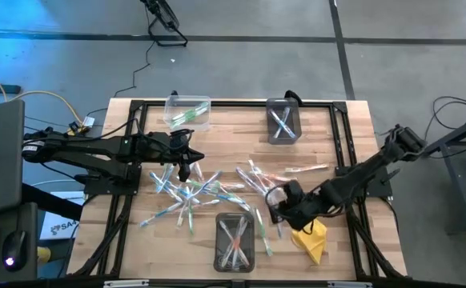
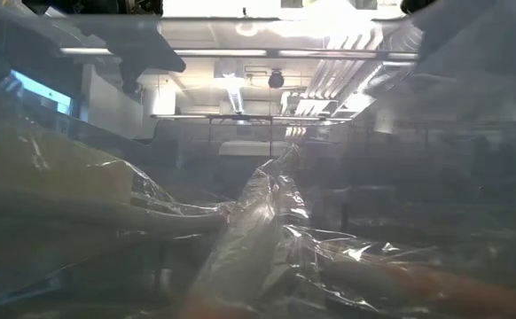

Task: Pick & Place Toothbrushes
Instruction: Put the blue toothbrush into the top black bin

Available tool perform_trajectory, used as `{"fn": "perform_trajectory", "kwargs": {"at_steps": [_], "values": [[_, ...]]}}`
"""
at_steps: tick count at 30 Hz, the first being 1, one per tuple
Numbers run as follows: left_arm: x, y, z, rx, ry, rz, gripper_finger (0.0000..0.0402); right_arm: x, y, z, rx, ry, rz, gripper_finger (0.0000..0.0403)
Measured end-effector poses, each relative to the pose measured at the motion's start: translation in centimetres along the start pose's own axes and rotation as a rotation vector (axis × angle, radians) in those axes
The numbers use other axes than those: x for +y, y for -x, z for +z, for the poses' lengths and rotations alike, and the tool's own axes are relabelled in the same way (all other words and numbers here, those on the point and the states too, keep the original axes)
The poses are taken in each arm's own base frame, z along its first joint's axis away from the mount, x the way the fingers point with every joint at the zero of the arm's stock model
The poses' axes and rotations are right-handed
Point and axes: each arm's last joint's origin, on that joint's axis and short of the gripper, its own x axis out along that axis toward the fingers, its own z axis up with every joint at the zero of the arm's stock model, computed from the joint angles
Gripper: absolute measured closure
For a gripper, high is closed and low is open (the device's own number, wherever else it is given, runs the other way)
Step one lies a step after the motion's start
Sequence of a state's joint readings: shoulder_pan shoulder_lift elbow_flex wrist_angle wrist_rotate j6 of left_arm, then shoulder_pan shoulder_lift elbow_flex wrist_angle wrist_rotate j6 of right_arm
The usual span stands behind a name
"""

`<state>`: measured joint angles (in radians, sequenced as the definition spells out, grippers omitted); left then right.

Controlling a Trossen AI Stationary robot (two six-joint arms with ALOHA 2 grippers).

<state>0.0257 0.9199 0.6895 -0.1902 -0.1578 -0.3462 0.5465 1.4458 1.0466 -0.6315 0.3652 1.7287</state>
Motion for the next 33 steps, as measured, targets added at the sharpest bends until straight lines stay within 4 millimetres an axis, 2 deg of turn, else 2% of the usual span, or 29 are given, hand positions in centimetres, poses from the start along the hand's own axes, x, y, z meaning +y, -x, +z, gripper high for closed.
{"fn": "perform_trajectory", "kwargs": {"at_steps": [5,15,25,33], "values": [[0.0,0.0,0.0,0.000,0.000,0.000,0.0389,0.3,0.5,3.2,-0.154,0.040,0.026,0.0399],[0.1,0.0,0.1,-0.017,0.001,0.024,0.0389,-0.3,1.1,11.1,-0.277,0.174,-0.037,0.0399],[0.1,0.0,0.1,-0.018,0.001,0.029,0.0389,-2.6,1.8,18.4,-0.304,0.257,-0.107,0.0399],[0.1,0.0,0.1,-0.019,0.001,0.031,0.0389,-5.3,2.3,23.5,-0.362,0.285,-0.191,0.0399]]}}
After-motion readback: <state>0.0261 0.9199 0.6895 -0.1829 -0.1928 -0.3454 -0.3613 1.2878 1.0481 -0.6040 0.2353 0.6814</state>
